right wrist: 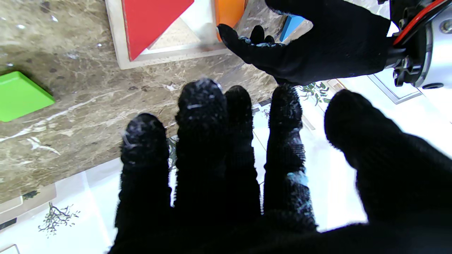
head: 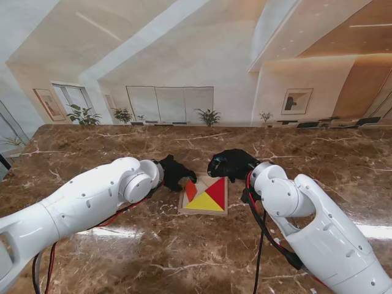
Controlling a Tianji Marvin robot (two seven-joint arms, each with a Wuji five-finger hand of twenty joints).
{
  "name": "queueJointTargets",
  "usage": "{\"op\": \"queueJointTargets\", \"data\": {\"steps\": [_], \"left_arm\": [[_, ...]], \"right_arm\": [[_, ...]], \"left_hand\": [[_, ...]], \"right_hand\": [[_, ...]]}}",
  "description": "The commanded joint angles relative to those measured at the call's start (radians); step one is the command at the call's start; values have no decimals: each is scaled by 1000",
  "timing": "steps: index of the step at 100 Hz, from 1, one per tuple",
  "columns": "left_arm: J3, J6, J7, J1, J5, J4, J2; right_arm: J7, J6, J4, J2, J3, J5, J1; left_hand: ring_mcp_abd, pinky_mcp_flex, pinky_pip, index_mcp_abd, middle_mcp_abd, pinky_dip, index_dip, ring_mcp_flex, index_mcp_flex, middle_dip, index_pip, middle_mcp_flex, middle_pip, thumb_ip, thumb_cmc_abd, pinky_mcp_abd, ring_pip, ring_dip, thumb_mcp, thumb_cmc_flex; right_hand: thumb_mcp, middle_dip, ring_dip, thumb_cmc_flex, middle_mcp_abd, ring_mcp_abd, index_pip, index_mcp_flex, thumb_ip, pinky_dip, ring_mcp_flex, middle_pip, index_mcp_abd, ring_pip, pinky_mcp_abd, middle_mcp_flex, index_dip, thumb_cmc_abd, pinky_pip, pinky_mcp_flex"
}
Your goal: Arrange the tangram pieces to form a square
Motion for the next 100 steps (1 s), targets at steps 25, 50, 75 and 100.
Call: {"op": "queueJointTargets", "data": {"steps": [25,50,75,100], "left_arm": [[23,10,3,-11,-16,20,-18],[31,5,-2,-10,-22,20,-18],[27,-2,-13,-7,-23,13,-11],[20,-23,-23,-4,-22,4,-2]], "right_arm": [[18,7,5,0,1,5,-5],[14,6,6,0,3,6,-8],[14,6,7,-1,4,8,-8],[12,9,6,-1,6,10,-10]], "left_hand": [[-4,-7,25,-4,-13,9,-10,4,-51,23,-9,-11,22,22,28,-15,32,16,0,-22],[-5,-1,44,-21,-17,18,-2,11,-34,67,15,0,65,21,18,-15,76,42,9,-15],[-5,-5,49,-37,-16,19,7,5,-10,159,34,0,72,6,8,-15,91,52,7,7],[-6,-11,40,-57,-15,14,17,-5,14,192,53,-8,56,0,1,-17,81,48,6,27]], "right_hand": [[10,-6,-7,-56,0,0,18,8,25,-4,35,12,8,22,-1,10,-5,26,43,7],[10,-6,-7,-55,1,1,18,9,25,-4,35,13,7,22,-1,11,-5,24,43,7],[10,-6,-7,-55,0,1,19,10,25,-4,35,13,8,22,-1,11,-5,25,43,7],[10,-6,-7,-55,0,1,18,9,25,-4,34,12,7,22,-1,8,-5,26,43,6]]}}
